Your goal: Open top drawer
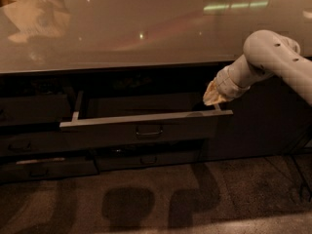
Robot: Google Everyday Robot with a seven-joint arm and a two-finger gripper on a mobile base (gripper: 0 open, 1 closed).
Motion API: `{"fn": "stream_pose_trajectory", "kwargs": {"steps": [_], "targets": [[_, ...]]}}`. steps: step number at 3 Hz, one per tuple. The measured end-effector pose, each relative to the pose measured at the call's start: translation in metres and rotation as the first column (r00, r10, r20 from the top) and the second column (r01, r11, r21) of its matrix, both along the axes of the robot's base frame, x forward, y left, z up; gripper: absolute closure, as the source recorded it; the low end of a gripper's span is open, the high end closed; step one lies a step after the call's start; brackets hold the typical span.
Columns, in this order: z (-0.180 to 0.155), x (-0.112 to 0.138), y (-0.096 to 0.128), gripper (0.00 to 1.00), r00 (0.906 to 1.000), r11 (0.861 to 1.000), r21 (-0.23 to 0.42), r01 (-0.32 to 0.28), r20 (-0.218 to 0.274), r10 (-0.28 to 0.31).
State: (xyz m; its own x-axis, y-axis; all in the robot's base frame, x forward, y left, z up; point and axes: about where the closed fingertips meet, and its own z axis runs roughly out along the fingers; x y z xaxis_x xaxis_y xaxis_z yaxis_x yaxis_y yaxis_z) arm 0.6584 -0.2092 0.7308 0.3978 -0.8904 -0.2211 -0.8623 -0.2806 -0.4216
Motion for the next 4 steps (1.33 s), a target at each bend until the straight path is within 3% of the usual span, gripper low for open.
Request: {"fn": "stream_pose_trajectory", "kwargs": {"steps": [1,3,4], "targets": [[0.000,0.027,-0.006,1.00,1.0000,0.999,-0.041,0.006,0.000,-0.006],[-0.005,0.028,-0.006,1.00,0.9998,0.998,-0.062,0.015,-0.010,-0.016],[-0.032,0.035,-0.021,1.00,0.9965,0.989,-0.137,0.050,-0.059,-0.059]]}}
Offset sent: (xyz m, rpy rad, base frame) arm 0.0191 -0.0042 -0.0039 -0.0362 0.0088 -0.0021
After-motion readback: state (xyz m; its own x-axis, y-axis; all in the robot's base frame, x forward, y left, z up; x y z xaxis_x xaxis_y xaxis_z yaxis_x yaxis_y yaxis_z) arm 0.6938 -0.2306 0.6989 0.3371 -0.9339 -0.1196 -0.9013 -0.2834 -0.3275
